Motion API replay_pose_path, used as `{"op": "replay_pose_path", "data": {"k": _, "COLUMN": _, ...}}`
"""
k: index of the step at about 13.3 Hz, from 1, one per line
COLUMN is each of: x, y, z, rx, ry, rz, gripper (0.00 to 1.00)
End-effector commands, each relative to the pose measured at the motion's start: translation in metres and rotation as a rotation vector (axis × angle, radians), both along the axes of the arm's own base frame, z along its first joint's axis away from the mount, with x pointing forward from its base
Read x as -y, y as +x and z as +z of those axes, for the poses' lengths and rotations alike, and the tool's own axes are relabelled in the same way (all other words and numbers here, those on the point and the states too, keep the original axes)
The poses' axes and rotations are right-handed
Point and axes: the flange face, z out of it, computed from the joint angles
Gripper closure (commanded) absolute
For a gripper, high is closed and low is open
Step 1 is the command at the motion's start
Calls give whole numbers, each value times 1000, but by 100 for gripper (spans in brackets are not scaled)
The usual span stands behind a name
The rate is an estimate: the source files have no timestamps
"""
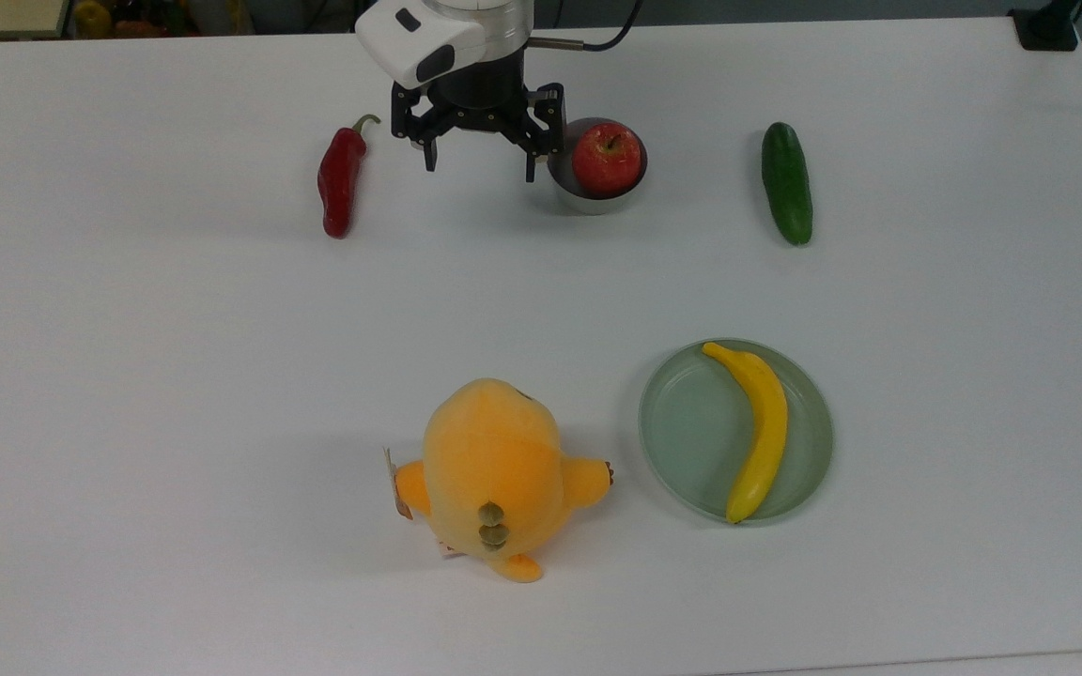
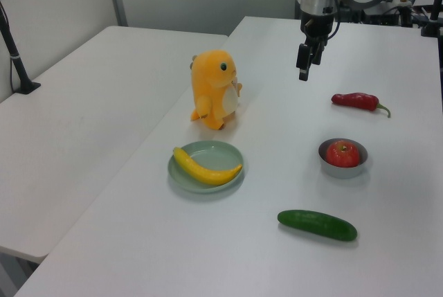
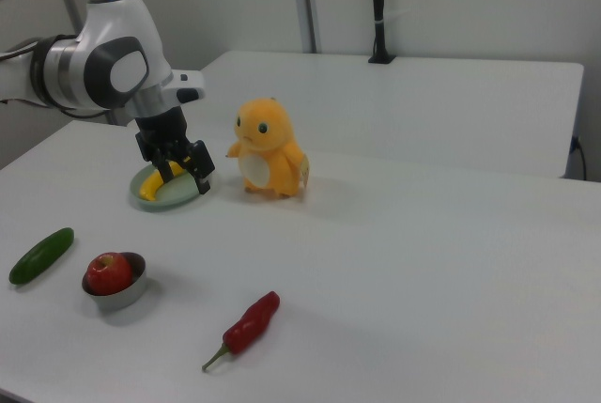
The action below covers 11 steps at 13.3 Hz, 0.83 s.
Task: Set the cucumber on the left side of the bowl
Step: 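Move the gripper over the green cucumber and lower toward it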
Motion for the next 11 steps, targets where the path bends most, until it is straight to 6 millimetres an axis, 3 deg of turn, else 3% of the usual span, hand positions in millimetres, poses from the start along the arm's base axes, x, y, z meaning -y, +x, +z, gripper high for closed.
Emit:
{"op": "replay_pose_path", "data": {"k": 1, "x": -2, "y": -7, "z": 11, "rx": 16, "ry": 26, "rz": 39, "gripper": 0}}
{"op": "replay_pose_path", "data": {"k": 11, "x": -2, "y": -13, "z": 5, "rx": 2, "ry": 23, "rz": 53, "gripper": 0}}
